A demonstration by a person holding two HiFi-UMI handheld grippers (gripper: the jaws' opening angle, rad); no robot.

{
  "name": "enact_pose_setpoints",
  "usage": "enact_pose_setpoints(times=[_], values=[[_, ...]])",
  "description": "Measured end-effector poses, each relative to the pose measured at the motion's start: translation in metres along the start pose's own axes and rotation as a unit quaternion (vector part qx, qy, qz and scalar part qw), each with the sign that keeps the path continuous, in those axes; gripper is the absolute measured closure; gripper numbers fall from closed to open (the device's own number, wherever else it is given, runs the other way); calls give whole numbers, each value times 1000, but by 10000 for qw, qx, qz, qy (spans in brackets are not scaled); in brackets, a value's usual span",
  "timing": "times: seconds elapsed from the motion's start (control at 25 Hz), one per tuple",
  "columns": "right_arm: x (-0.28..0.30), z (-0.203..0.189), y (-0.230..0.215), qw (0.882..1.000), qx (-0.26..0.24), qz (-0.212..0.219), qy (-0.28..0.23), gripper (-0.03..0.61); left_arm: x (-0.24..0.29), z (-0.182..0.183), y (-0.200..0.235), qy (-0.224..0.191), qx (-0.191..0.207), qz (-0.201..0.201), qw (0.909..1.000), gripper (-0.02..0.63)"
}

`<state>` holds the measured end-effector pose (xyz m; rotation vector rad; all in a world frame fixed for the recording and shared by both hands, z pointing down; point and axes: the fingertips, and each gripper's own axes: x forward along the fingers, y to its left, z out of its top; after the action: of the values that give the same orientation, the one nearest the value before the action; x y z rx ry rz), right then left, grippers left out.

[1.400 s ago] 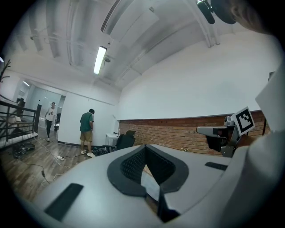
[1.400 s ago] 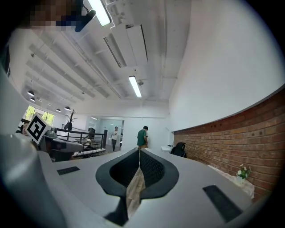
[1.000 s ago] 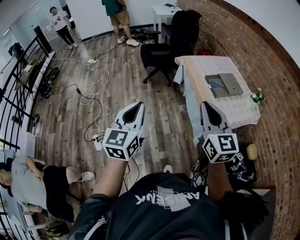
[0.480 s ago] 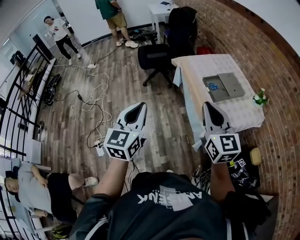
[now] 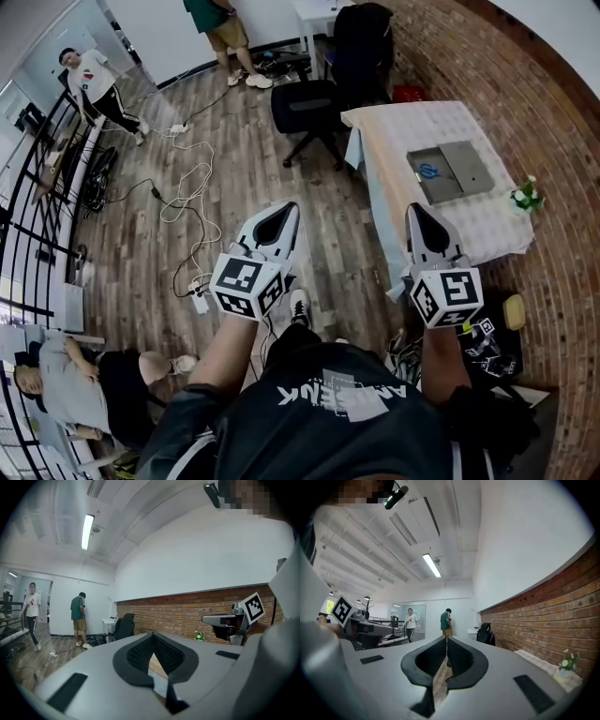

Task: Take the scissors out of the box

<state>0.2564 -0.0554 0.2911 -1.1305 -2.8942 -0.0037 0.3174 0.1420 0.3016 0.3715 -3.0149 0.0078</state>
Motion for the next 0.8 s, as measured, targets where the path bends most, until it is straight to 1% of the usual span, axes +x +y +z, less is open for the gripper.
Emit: enact_pose_setpoints(times=[0.16, 0.28, 0.56, 0.8], values=[[24, -1, -7, 9997, -50, -245, 50, 537, 23, -2, 25, -36, -26, -104, 9999, 601], [50, 2, -11, 9992, -87, -379, 77, 537, 44, 4, 50, -114, -67, -181, 9997, 601], [120, 12, -5, 9988, -171, -451, 128, 537, 86, 17, 112, -250, -119, -363, 9990, 601], [173, 15, 12, 9979, -204, -568, 225, 537, 106, 22, 166, -309, -219, -521, 9979, 601]])
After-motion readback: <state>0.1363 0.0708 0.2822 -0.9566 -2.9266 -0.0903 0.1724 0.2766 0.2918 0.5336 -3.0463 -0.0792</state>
